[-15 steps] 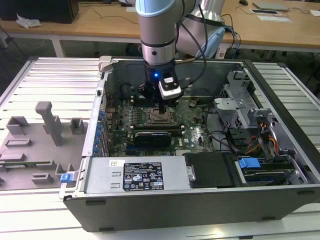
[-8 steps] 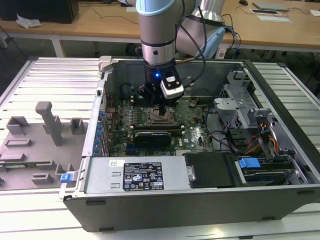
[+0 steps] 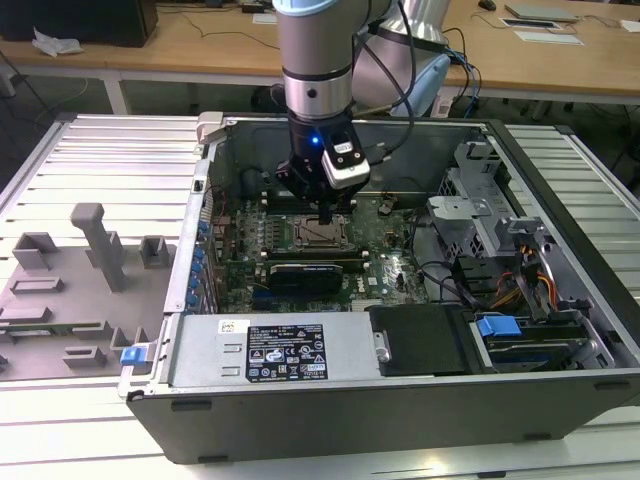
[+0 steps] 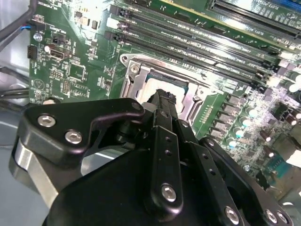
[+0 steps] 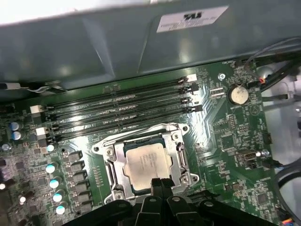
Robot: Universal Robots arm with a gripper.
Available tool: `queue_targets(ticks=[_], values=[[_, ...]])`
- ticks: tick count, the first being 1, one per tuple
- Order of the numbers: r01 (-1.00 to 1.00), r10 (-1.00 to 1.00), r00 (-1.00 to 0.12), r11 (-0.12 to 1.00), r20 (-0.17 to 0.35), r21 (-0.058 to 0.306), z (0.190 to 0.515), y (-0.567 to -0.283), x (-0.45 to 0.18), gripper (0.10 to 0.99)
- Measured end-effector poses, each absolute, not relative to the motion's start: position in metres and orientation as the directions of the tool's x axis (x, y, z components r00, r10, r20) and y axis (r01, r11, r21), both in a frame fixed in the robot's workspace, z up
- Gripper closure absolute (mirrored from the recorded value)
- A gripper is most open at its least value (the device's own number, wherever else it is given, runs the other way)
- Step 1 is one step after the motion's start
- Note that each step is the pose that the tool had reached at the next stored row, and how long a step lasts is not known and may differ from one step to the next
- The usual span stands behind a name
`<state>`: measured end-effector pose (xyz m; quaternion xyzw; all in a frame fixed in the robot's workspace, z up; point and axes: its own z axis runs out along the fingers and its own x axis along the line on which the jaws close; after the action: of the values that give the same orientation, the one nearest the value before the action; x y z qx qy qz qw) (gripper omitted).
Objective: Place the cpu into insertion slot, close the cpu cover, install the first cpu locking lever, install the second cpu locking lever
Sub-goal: 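Install the first cpu locking lever, then install the second cpu locking lever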
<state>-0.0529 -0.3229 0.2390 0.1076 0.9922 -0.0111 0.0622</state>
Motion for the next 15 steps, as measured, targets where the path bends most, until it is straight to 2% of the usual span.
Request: queue_targets(ticks=[15], values=[[0.215,0.212,-0.969,0.977,-0.126,-0.009,0.2398,-0.3248,-0.0529,0.980]])
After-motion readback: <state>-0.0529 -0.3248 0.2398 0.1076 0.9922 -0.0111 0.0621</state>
